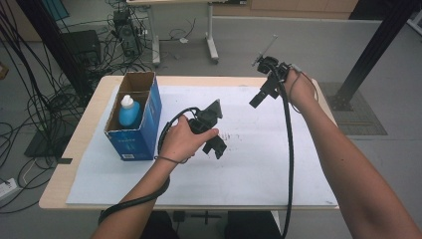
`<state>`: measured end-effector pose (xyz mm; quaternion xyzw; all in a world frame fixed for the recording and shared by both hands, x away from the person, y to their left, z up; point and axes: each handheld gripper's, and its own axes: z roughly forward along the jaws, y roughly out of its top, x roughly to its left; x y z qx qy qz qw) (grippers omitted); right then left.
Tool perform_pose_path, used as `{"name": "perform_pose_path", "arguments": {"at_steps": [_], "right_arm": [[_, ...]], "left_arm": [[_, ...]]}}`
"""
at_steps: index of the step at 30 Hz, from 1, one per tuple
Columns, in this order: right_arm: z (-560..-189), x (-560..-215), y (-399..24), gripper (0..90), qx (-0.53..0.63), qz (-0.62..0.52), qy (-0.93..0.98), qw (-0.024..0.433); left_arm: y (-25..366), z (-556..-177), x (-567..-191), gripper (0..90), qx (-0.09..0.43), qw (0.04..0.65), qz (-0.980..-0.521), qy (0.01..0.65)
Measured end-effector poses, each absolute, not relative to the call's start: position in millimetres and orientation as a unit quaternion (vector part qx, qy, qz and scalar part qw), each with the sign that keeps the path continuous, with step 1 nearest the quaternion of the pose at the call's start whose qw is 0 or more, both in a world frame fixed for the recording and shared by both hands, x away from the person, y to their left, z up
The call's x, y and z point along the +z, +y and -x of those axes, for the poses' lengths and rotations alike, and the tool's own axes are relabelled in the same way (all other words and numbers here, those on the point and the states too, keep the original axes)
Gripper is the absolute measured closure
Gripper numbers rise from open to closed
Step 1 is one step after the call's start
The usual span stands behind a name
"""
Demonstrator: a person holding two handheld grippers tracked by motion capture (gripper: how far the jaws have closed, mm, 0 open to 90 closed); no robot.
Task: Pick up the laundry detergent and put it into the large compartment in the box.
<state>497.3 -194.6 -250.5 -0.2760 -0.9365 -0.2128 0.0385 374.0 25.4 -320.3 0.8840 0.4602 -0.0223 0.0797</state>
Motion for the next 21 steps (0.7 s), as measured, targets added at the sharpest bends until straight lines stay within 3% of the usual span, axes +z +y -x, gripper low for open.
{"name": "perform_pose_path", "arguments": {"at_steps": [21], "right_arm": [[-488.0,-245.8,-197.8,2.5,-0.209,0.281,-0.936,0.032]], "left_arm": [[26.7,-369.0,-321.0,6.4,-0.022,0.082,-0.881,0.465]]}}
